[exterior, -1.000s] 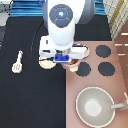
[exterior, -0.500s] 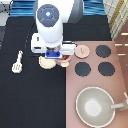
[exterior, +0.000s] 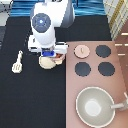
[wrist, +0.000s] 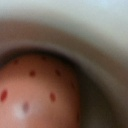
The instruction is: Take the lid off the pot, put the pot on the plate, and use the tool to push the pot to the front of the table.
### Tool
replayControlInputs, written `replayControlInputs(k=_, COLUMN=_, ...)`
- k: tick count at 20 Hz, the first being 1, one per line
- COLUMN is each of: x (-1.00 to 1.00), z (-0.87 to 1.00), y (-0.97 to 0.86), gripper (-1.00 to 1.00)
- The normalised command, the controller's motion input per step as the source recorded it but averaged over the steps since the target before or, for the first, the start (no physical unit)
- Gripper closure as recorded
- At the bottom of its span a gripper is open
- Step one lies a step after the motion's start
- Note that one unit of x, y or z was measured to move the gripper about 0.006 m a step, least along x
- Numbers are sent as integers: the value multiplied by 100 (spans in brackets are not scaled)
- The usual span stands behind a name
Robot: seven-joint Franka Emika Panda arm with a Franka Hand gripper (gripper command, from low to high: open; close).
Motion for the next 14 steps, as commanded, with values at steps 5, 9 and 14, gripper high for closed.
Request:
replayControlInputs(k=5, x=-68, z=-35, y=-56, gripper=100)
replayControlInputs(k=9, x=11, z=-5, y=-22, gripper=100)
replayControlInputs(k=14, x=51, z=6, y=5, gripper=100)
